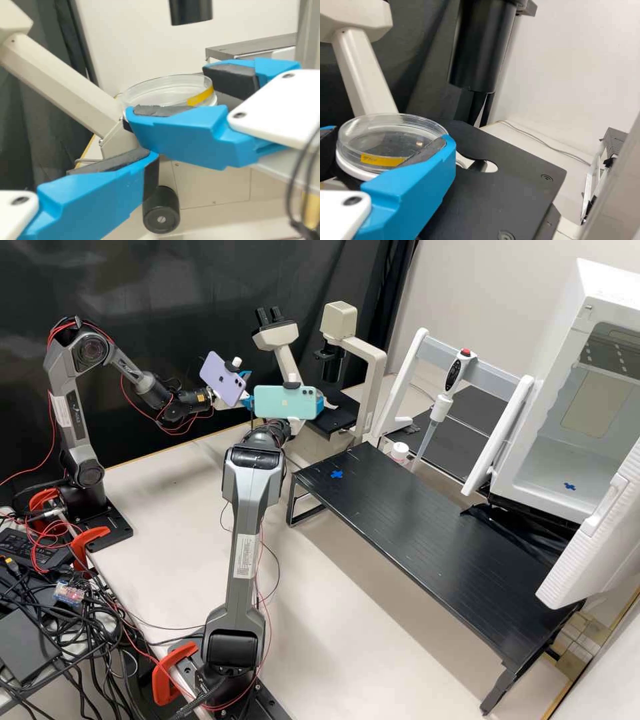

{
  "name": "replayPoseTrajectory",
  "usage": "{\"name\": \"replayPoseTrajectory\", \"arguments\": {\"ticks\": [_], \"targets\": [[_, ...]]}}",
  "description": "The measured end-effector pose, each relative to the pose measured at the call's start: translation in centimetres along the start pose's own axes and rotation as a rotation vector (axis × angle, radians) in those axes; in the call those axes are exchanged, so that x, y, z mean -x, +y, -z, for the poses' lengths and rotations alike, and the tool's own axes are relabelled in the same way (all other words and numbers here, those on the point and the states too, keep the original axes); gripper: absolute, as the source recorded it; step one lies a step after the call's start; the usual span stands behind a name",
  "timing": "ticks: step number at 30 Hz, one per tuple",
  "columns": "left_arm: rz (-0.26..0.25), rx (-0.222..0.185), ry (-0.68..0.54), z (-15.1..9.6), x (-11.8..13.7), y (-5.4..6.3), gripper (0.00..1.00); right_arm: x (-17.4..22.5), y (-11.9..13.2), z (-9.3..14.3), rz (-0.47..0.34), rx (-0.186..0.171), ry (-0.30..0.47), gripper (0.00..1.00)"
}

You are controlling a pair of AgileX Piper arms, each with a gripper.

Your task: Move the petri dish to the bench

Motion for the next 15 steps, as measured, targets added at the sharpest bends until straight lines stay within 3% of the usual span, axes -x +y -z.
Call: {"name": "replayPoseTrajectory", "arguments": {"ticks": [7,10,15], "targets": [[0.004,0.003,0.004,0.0,0.0,0.0,1.0,1.3,0.1,-1.5,-0.024,0.027,0.013,0.0],[-0.039,0.005,-0.001,0.0,0.0,0.4,1.0,1.6,0.2,-2.3,-0.026,0.031,0.014,0.0],[-0.06,0.006,-0.003,0.0,0.0,0.5,1.0,1.8,0.5,-3.2,-0.033,0.062,0.019,0.0]]}}
